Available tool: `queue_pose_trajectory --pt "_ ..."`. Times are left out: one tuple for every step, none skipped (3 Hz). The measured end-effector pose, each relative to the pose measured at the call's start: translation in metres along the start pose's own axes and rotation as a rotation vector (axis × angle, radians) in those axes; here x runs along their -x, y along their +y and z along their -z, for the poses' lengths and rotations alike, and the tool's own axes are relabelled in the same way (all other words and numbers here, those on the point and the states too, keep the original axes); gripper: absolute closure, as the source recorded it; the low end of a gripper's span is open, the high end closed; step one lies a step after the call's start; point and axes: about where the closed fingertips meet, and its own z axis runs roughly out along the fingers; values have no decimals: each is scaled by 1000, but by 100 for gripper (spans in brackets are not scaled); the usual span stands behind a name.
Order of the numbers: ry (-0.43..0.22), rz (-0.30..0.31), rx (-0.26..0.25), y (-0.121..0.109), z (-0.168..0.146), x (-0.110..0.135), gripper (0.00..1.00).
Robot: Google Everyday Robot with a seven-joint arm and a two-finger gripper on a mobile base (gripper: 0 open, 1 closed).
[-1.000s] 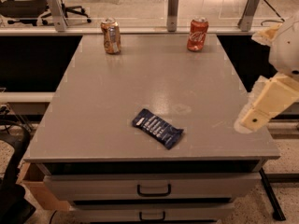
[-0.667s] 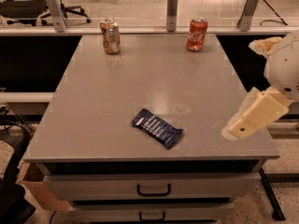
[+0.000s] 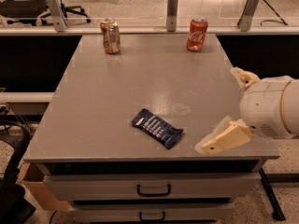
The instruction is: Move rxbar blueberry near orange can
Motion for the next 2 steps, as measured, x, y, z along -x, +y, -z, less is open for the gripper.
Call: queue_pose_trajectory --pt "-69 21 -55 -10 -2 15 0" --pt "-70 24 -52 -9 -2 16 0"
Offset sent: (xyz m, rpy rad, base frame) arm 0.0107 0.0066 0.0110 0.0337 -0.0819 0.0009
